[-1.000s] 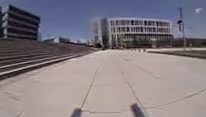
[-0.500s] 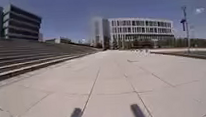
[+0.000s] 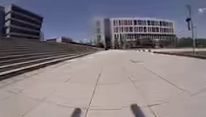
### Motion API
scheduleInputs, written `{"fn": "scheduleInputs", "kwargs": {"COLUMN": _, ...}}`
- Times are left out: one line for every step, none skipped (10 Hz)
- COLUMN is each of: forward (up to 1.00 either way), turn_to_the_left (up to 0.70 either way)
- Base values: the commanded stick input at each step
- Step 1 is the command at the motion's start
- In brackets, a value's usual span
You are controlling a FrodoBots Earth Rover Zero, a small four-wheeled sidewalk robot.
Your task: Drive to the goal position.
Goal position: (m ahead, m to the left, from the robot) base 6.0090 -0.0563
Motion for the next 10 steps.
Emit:
{"fn": "scheduleInputs", "kwargs": {"forward": 0.7, "turn_to_the_left": 0.0}}
{"fn": "scheduleInputs", "kwargs": {"forward": 0.7, "turn_to_the_left": 0.0}}
{"fn": "scheduleInputs", "kwargs": {"forward": 0.7, "turn_to_the_left": 0.0}}
{"fn": "scheduleInputs", "kwargs": {"forward": 0.7, "turn_to_the_left": 0.0}}
{"fn": "scheduleInputs", "kwargs": {"forward": 0.7, "turn_to_the_left": 0.0}}
{"fn": "scheduleInputs", "kwargs": {"forward": 0.7, "turn_to_the_left": 0.0}}
{"fn": "scheduleInputs", "kwargs": {"forward": 0.7, "turn_to_the_left": 0.0}}
{"fn": "scheduleInputs", "kwargs": {"forward": 0.7, "turn_to_the_left": 0.0}}
{"fn": "scheduleInputs", "kwargs": {"forward": 0.7, "turn_to_the_left": 0.0}}
{"fn": "scheduleInputs", "kwargs": {"forward": 0.7, "turn_to_the_left": -0.09}}
